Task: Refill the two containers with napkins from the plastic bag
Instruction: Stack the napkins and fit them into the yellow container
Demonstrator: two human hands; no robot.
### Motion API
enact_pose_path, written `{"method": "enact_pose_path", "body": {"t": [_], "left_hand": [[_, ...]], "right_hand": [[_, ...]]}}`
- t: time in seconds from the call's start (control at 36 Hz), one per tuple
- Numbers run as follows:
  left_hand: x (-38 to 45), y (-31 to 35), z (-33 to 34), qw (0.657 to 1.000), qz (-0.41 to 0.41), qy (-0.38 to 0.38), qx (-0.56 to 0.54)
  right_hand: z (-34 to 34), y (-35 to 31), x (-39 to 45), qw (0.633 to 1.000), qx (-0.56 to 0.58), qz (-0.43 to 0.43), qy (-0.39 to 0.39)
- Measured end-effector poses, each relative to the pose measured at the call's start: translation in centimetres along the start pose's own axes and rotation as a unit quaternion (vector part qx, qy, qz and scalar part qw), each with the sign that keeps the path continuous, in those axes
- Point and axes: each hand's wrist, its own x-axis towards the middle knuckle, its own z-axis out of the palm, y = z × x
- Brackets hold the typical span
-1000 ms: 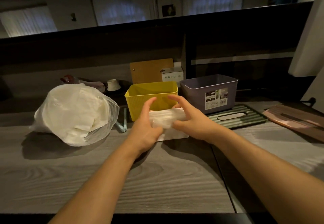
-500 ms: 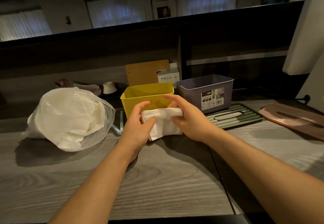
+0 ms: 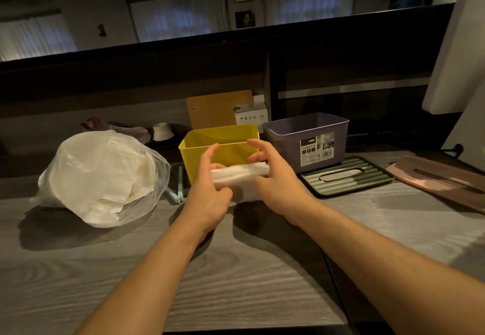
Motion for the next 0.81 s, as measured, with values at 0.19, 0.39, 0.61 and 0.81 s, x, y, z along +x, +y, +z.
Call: {"method": "enact_pose_path", "body": {"t": [0.19, 0.39, 0.61, 0.81], "left_hand": [[0.3, 0.6, 0.8, 0.994, -0.050, 0.051, -0.085], [0.9, 1.0, 1.4, 0.991, -0.037, 0.093, -0.092], [0.4, -0.1, -0.2, 0.995, -0.002, -0.026, -0.092], [0.3, 0.7, -0.3, 0.960, -0.073, 0.004, -0.271]], "right_hand": [[0.2, 0.4, 0.1, 1.000, 0.002, 0.014, -0.002], [0.5, 0.5, 0.3, 1.000, 0.009, 0.016, -0.013], [-0.8, 0.6, 1.1, 0.995, 0.092, 0.021, 0.042], [-1.3, 0.3, 1.5, 0.944, 0.301, 0.135, -0.021]]}}
